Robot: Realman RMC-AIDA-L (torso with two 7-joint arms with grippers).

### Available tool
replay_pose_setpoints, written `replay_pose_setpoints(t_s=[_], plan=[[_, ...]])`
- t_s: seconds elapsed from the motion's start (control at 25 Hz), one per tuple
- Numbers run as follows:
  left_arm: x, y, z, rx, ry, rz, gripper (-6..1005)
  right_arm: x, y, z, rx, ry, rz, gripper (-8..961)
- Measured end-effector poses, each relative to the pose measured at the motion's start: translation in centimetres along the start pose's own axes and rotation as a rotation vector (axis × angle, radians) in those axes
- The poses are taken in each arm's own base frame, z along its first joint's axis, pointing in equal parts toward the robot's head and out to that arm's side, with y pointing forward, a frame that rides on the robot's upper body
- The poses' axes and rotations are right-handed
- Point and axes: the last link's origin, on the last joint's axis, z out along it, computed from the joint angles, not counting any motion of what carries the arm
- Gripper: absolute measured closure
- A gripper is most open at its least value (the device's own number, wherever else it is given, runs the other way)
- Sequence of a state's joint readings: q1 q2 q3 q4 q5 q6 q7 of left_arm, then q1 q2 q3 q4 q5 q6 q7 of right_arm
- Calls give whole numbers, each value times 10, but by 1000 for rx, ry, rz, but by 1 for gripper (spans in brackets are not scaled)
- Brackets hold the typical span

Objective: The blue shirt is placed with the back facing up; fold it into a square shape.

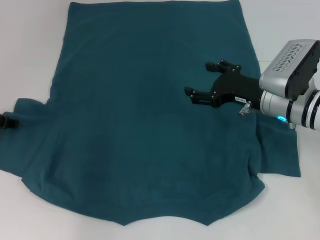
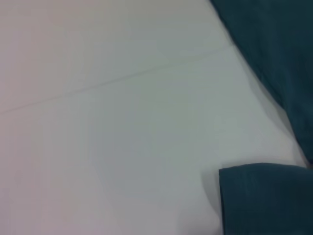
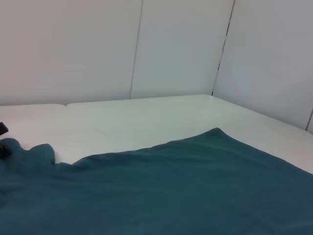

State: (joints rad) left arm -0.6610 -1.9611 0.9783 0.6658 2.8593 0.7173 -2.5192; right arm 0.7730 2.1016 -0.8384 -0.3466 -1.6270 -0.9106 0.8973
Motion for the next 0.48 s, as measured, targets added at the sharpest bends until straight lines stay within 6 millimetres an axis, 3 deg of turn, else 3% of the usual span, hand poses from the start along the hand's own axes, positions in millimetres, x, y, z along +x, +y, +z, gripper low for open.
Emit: replay_pose_setpoints(t_s=[0.16,0.48], plan=[[0,1,0,-2,0,4,208,1,0,-1,0,-1,2,11],[-1,0,1,3,3,3,495,1,0,-1,1,0,4,11]])
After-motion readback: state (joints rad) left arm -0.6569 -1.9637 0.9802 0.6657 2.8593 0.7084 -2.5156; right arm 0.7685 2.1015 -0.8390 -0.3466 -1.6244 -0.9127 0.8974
